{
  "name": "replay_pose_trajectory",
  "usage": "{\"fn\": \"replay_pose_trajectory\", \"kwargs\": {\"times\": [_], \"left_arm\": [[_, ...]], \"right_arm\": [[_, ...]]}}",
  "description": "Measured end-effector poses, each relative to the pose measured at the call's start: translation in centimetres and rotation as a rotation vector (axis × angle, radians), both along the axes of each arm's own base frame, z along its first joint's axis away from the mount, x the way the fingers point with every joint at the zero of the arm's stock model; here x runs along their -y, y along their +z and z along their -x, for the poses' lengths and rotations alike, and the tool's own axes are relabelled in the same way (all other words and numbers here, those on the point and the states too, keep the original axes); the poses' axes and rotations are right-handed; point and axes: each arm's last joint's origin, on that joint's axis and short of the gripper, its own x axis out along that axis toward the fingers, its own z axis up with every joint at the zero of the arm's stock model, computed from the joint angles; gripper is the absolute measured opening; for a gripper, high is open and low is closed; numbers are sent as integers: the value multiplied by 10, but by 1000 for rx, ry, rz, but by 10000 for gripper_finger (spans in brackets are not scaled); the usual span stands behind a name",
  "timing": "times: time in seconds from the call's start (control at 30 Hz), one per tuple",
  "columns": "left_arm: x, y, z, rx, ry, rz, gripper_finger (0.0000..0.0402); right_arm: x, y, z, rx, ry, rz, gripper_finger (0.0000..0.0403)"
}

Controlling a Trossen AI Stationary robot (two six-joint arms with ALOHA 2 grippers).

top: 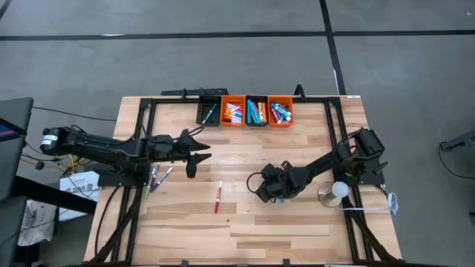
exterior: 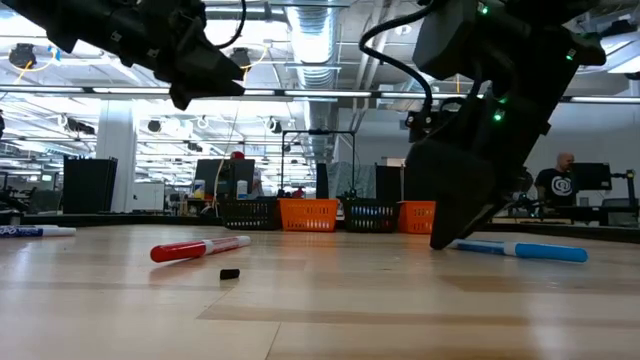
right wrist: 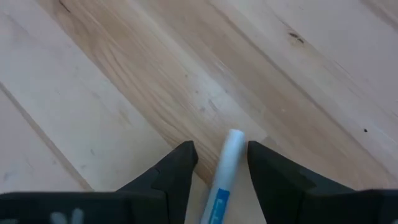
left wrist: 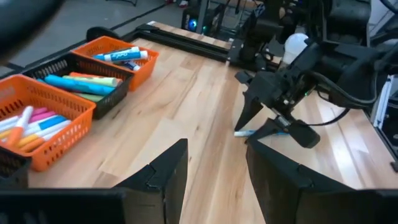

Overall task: Pick & Place Markers
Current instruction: Put the light blue and white marker pen into the left black bin

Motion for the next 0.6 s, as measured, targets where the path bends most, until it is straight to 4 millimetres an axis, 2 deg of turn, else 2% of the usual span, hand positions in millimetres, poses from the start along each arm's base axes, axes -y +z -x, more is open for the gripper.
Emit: {"fn": "replay_pose_trajectory", "kwargs": {"times": [0.13, 0.4, 0.6], "left_arm": [[3, -2, 0, -3, -14, 0, 159], [6, -2, 0, 1, -25, 16, 158], [6, -2, 0, 4, -18, 39, 158]], "right_arm": [[0, 3, -1, -1, 19, 12, 118], [0, 10, -11, 8, 101, 12, 17], [4, 21, -29, 63, 159, 25, 34]]}}
